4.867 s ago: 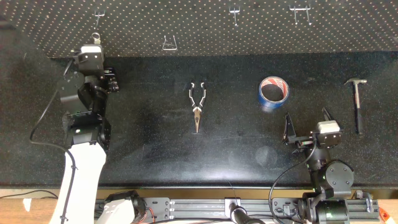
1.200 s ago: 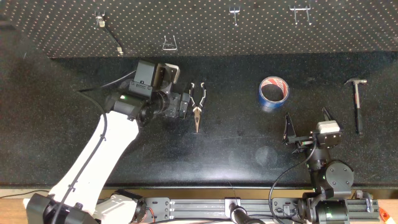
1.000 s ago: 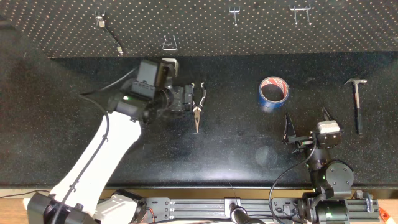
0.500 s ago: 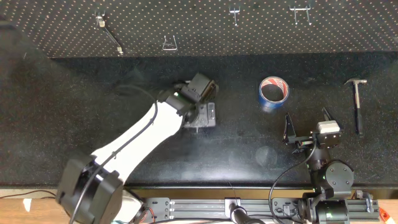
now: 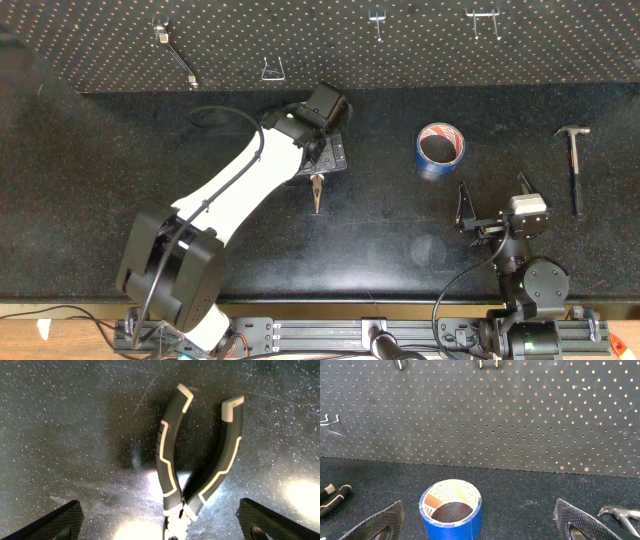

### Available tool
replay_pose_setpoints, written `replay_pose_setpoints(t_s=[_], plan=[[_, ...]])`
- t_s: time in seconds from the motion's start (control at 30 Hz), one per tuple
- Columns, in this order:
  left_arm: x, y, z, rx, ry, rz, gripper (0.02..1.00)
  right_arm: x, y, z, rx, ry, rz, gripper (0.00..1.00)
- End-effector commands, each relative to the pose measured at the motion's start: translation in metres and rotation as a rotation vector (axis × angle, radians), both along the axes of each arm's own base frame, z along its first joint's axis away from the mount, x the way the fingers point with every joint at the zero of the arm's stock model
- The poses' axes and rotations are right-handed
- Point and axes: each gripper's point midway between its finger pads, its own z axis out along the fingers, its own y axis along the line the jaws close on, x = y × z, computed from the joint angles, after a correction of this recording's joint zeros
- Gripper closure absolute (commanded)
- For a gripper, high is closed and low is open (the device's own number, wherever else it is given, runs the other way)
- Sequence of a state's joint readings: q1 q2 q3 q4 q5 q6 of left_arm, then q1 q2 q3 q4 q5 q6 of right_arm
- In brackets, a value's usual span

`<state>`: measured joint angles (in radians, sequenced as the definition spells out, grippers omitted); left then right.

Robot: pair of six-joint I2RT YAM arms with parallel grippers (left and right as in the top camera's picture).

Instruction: Place Tools Onto Pegboard

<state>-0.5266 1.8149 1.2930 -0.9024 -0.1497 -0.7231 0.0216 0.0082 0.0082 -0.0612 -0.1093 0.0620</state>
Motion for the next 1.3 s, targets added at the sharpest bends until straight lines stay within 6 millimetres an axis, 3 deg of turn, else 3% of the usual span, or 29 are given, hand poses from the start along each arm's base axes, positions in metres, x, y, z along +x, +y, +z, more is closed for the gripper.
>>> replay_pose_setpoints(t_s=[0.03, 0.4, 0.8, 1.3], plan=[[0.013, -0.004, -0.002, -0.024, -0.017, -0.016, 0.023, 0.0, 0.0, -0.002, -0.014, 0.001, 0.003, 0.025], [0.02, -0.016, -0.024, -0.05, 0.006, -0.069, 0.023, 0.0, 0.0, -0.002, -0.014, 0.001, 0.003, 0.025], [0.033, -0.017, -0.023, -0.104, -0.021, -0.106, 0.02, 0.0, 0.0, -0.002, -0.014, 0.001, 0.003, 0.025], [0.034, -0.014, -0.032, -0.079, -0.002, -0.156, 0.018, 0.0, 0.0, -0.002, -0.014, 0.001, 0.003, 0.025]])
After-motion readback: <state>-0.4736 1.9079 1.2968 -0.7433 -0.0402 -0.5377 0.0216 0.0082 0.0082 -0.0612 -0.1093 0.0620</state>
